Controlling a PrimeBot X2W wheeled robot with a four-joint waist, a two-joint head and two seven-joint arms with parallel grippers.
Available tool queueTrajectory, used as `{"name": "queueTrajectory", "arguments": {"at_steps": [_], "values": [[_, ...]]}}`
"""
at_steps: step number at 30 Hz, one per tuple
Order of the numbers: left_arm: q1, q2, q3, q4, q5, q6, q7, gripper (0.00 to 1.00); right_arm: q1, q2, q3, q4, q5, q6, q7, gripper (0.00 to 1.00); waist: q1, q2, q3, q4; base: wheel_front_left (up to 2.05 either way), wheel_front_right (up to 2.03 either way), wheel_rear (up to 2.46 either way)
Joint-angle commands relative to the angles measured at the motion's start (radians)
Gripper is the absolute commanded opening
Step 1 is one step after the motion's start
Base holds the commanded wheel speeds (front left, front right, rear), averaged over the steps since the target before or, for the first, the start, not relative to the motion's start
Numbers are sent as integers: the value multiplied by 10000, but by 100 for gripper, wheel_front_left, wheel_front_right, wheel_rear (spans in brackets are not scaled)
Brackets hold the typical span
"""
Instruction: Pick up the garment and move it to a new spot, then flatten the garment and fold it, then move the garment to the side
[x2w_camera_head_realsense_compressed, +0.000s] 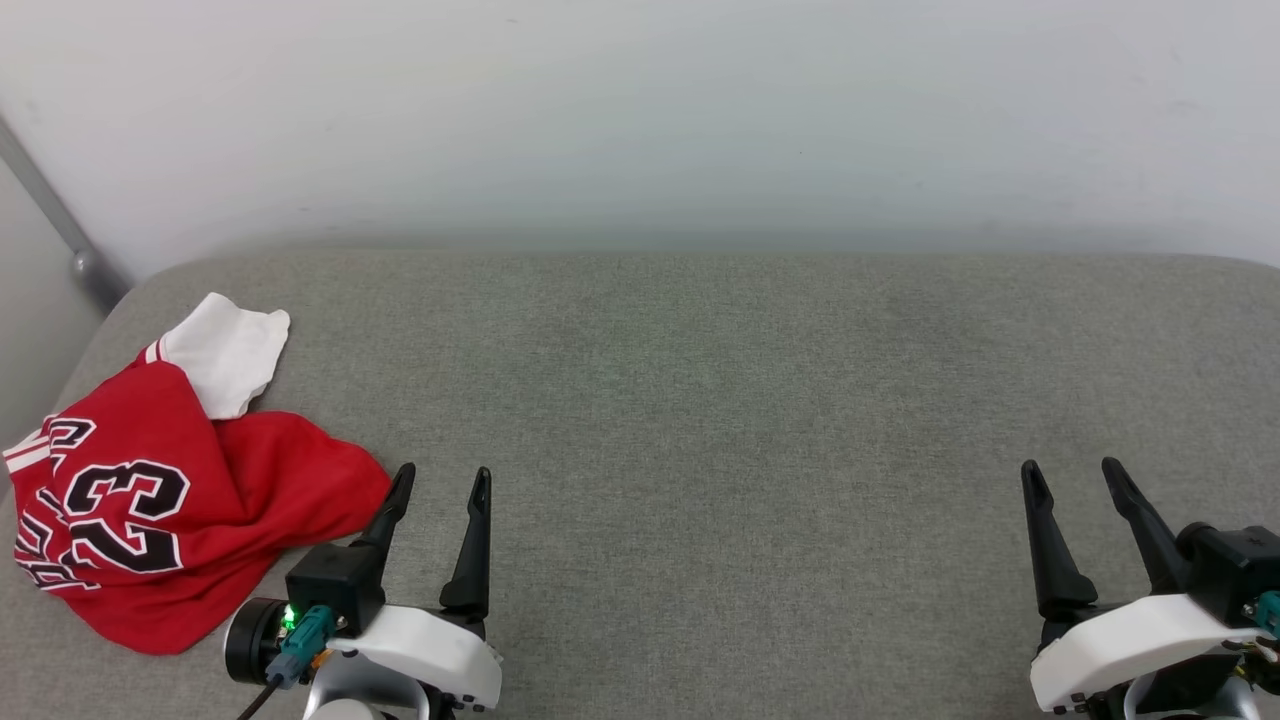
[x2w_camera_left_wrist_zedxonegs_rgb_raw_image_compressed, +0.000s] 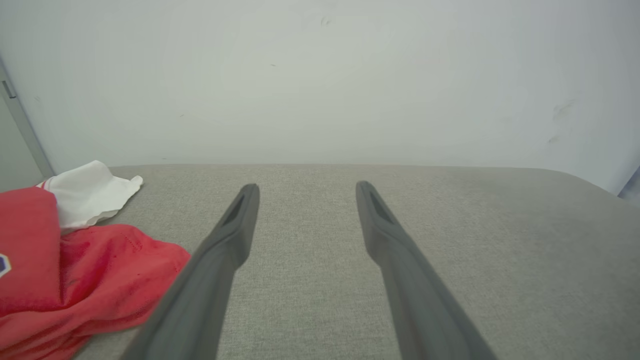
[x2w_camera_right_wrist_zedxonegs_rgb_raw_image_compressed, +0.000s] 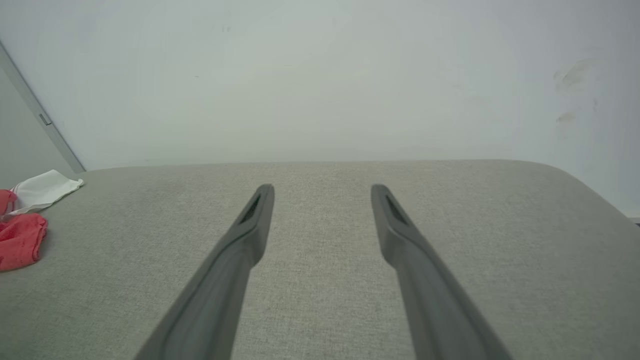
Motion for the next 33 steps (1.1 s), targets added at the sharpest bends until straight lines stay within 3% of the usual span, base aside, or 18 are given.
{"name": "queueTrajectory", "arguments": {"at_steps": [1,17,33], "values": [[-113,0,-13,17,222,-45,-74,100,46,22,-43,-122,-230,-3,-38,100,0,0,0,13,0,0,0],[-176,-179,58,506,706,-213,-364,100,263,25,-127,-407,-1234,-3,-72,100,0,0,-70,97,0,0,0],[-240,-350,247,936,460,-284,-422,100,198,26,-177,-207,-1069,-3,-138,100,0,0,-87,89,0,0,0]]}}
